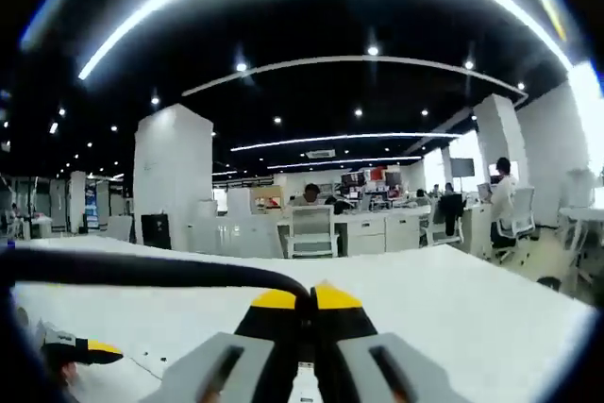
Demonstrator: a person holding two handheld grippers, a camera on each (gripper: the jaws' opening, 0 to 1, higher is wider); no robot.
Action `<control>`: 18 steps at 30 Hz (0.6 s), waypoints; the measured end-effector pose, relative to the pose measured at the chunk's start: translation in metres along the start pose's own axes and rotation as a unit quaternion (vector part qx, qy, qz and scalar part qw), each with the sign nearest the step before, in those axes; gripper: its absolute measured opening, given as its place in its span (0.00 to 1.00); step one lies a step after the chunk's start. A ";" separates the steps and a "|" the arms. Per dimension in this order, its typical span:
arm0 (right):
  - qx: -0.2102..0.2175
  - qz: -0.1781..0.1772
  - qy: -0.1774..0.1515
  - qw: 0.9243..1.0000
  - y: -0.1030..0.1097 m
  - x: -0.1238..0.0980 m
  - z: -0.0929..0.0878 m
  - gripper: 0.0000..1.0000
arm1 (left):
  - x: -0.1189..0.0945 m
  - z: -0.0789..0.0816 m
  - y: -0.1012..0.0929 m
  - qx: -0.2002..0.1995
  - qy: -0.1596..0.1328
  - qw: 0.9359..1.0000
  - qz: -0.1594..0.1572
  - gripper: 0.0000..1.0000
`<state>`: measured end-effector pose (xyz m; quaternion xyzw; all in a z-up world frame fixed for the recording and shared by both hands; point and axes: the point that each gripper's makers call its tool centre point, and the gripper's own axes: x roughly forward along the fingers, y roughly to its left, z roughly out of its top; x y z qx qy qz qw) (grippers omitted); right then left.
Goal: Locate the USB plug end of the data cable currently connected to the USB port on the desk. Grip the plug, withdraw it from the port, and place it onto the desktop.
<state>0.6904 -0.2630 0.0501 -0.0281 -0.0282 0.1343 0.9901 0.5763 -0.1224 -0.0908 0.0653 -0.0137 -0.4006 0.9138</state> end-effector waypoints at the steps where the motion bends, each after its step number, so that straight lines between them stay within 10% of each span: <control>1: -0.008 0.004 -0.001 1.000 0.010 -0.009 0.001 0.05 | 0.000 0.000 0.000 -0.002 0.000 1.000 0.000 0.73; 18: -0.084 0.040 0.022 0.995 0.025 -0.037 -0.016 0.05 | -0.006 0.004 0.013 -0.036 -0.018 0.999 0.030 0.72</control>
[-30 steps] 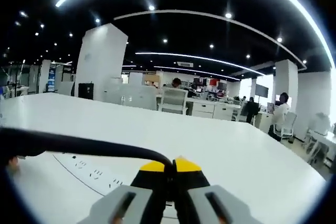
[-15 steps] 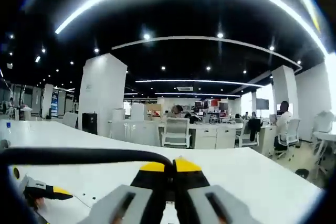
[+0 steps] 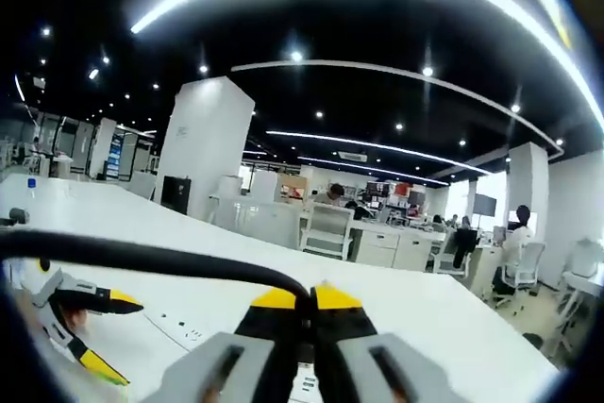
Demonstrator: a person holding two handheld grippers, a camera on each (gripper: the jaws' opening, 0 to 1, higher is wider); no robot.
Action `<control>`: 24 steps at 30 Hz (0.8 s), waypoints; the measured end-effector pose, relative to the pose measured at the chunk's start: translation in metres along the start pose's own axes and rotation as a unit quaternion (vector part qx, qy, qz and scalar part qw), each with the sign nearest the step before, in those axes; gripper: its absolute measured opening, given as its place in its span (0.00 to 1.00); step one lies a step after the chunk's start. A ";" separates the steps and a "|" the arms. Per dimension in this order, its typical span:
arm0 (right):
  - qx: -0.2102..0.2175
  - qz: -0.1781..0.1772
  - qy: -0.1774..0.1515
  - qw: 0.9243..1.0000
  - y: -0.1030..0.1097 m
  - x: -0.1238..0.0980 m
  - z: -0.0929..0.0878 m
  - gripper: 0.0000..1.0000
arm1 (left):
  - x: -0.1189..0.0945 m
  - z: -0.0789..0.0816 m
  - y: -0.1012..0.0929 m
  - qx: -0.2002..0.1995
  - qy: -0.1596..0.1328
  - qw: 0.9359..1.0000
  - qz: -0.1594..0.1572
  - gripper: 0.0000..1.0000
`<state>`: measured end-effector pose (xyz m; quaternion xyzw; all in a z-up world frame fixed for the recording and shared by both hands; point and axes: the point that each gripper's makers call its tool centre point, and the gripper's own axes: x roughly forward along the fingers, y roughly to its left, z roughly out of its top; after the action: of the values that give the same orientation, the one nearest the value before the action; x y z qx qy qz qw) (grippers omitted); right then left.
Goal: Locate the USB plug end of the data cable currently connected to the USB port on the desk. Grip the plug, withdraw it from the port, and place it onto the desktop.
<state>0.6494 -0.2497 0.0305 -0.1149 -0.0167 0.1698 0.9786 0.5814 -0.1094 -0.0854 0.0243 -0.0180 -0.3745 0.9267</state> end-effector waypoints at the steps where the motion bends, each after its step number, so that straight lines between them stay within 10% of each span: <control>1: -0.003 0.001 0.000 1.000 -0.001 -0.002 0.000 0.05 | -0.002 0.002 0.000 -0.005 -0.004 1.000 0.004 0.72; 13: -0.038 0.012 -0.008 0.999 -0.002 -0.037 -0.005 0.05 | -0.035 0.011 -0.013 -0.011 -0.008 1.000 0.009 0.73; 24: -0.091 0.049 -0.026 0.994 0.029 -0.080 -0.004 0.05 | -0.102 0.054 -0.032 -0.013 -0.032 0.999 0.023 0.73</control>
<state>0.5643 -0.2507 0.0200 -0.1998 -0.0516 0.2183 0.9538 0.4830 -0.0637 -0.0350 -0.0006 -0.0434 -0.3543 0.9341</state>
